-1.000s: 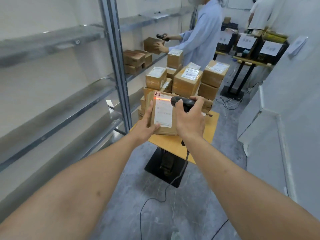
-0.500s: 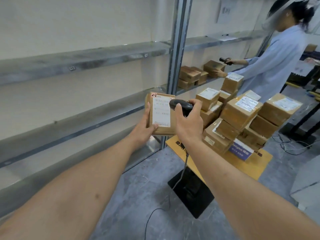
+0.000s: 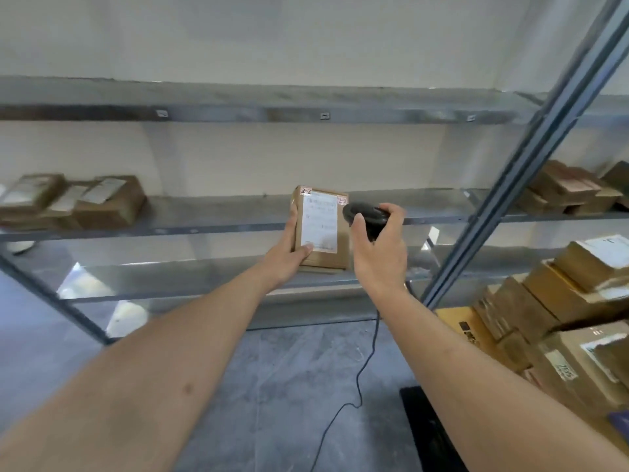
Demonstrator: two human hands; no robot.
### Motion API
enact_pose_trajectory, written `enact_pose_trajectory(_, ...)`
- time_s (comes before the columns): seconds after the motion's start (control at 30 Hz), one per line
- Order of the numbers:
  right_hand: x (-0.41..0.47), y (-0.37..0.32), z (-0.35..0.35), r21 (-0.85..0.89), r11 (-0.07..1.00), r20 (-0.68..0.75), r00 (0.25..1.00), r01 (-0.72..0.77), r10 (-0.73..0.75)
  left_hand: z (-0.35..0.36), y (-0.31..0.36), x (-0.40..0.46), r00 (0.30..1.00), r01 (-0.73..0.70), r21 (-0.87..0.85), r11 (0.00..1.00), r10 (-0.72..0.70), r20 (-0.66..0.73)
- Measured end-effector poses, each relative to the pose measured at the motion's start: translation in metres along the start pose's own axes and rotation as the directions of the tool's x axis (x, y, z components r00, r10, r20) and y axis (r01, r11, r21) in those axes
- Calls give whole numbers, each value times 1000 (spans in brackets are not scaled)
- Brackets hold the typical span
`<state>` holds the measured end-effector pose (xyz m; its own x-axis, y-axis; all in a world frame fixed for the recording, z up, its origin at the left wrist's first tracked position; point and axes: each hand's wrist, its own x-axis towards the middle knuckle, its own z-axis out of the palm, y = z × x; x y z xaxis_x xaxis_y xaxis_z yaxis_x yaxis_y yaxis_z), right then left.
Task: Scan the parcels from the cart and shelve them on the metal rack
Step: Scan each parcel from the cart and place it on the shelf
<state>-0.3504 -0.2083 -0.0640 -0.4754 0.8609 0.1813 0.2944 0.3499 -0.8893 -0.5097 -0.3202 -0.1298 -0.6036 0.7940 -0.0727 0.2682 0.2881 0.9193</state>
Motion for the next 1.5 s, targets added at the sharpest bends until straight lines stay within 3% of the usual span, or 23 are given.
enact_pose_trajectory(0.2,-15,-41,101,24,997,104,992,70,-72,-97,-50,-31,986,101,-26,995,-104,-132)
enact_pose_trajectory(0.7,-45,-127,348,-15,998,186,981,63,-59,-326,-170,-42,955,253,-28,967,-254,-155)
enact_pose_trajectory(1.1,21,-133,482,-17,999,297,955,28,-22,-407,-223,31,905,336,-170,926,-367,-214)
enact_pose_trajectory(1.5,101,-109,576,-59,998,417,909,3,22,-447,-288,129,789,500,-287,817,-566,-240)
